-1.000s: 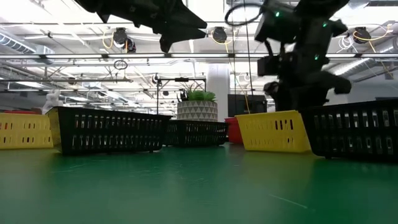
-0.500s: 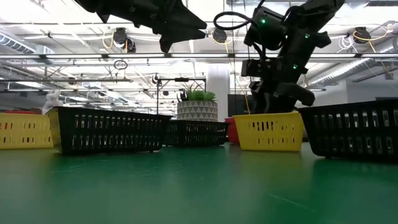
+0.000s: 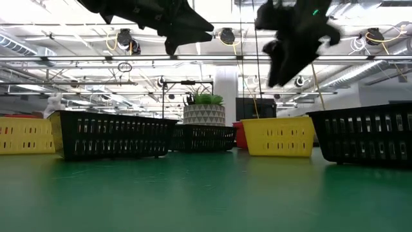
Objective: Stack baskets by color
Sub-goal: Stack the top right yellow bin on the bottom right yellow bin
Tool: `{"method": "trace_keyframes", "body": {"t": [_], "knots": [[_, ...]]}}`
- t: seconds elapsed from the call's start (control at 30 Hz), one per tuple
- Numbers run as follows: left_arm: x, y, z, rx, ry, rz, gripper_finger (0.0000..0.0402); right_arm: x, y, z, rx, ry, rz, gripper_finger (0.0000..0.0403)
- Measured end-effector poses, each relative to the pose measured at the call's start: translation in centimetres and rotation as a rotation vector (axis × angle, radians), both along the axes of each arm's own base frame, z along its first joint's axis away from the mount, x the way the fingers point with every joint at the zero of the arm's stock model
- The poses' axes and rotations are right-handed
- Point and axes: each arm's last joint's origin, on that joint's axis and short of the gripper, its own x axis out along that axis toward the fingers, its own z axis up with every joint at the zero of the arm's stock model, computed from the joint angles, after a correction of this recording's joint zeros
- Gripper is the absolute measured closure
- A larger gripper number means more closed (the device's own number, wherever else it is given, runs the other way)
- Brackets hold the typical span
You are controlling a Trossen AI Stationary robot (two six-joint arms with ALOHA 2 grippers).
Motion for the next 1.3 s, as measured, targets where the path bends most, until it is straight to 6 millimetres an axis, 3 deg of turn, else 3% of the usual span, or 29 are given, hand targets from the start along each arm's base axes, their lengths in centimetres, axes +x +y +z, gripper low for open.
{"method": "trace_keyframes", "body": {"t": [0.13,0.23,0.6,0.8,0.93,1.17,1.3], "knots": [[0.0,-0.1,-0.1,-0.005,0.007,-0.002,0.0270,-1.7,1.7,0.3,-0.027,0.197,0.099,0.0211],[0.0,-0.1,-0.1,-0.006,0.006,-0.001,0.0270,-2.2,2.0,-0.4,-0.032,0.236,0.120,0.0211],[0.0,-0.3,0.0,-0.007,0.004,-0.011,0.0270,-3.0,1.2,-3.8,-0.051,0.282,0.225,0.0211],[0.0,-0.3,0.0,-0.006,0.004,-0.009,0.0270,-2.8,0.7,-5.4,-0.072,0.217,0.262,0.0214],[0.0,-0.3,0.0,-0.006,0.004,-0.009,0.0270,-2.8,0.6,-6.2,-0.071,0.188,0.287,0.0249],[0.0,-0.3,0.0,-0.005,0.003,-0.009,0.0270,-3.5,0.5,-7.4,-0.037,0.215,0.301,0.0385],[0.0,-0.3,0.0,-0.006,0.003,-0.009,0.0270,-3.3,0.3,-7.1,-0.116,0.207,0.265,0.0391]]}}
